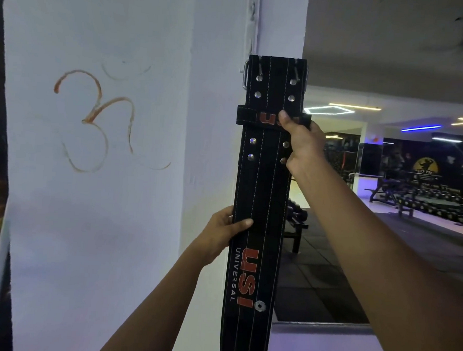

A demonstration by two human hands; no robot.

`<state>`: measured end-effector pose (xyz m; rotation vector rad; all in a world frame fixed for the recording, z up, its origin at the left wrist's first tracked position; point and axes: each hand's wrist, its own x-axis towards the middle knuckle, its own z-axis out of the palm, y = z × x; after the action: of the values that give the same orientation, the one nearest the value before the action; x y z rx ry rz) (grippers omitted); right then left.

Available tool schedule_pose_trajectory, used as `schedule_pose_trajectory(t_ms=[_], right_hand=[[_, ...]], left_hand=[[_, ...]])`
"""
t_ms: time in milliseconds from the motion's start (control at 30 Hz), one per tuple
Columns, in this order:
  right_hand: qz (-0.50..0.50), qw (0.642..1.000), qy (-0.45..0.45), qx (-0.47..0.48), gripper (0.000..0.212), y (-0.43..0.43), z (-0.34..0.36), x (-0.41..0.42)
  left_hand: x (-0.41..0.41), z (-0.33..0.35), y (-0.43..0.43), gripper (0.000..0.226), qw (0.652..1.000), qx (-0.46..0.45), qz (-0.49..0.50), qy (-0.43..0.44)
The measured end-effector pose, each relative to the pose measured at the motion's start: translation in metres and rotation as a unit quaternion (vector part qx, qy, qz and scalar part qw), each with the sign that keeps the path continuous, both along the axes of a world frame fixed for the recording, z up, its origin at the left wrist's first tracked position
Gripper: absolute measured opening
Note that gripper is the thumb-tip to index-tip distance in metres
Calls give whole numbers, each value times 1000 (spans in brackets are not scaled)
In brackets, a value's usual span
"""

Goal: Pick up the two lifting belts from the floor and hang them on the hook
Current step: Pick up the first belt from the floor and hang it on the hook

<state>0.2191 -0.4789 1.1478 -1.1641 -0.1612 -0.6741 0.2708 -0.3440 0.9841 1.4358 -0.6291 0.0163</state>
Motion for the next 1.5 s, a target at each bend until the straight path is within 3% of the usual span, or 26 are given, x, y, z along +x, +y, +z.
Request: schedule_pose_trajectory(t_ms=[233, 500, 667, 767, 867, 967, 1100, 1167, 1267, 1500], right_hand=[[6, 1000, 7, 28, 16, -1, -5, -1], [2, 1000, 12, 25, 15, -10, -8, -6], [3, 999, -1, 34, 14, -14, -9, -3], [-1, 1000, -7, 25, 11, -12, -15, -4], [-14, 999, -29, 3, 10, -12, -24, -7], [-79, 992, -62, -76, 33, -15, -44, -4], [-122, 966, 16, -229, 56, -19, -123, 8], [-122, 964, 14, -234, 47, -18, -150, 9], [-131, 973, -10, -191, 44, -16, -136, 10], [4, 968, 9, -249, 16, -30, -165, 4]], left_hand=[[2, 28, -4, 45, 1000, -17, 4, -6], [-1, -29, 5, 30, 995, 86, -45, 25], [-1, 46, -7, 62, 996, -73, -45, 1], [-10, 101, -21, 54, 992, -111, -11, -63], [-16, 122, -36, 40, 988, -128, 39, -82], [-12, 120, -43, 34, 983, -161, 58, -74], [-15, 128, -43, 18, 977, -193, 51, -79], [-16, 133, -41, 18, 975, -199, 45, -87], [-16, 137, -41, 17, 974, -202, 46, -93], [-19, 148, -34, 14, 969, -224, 40, -94]])
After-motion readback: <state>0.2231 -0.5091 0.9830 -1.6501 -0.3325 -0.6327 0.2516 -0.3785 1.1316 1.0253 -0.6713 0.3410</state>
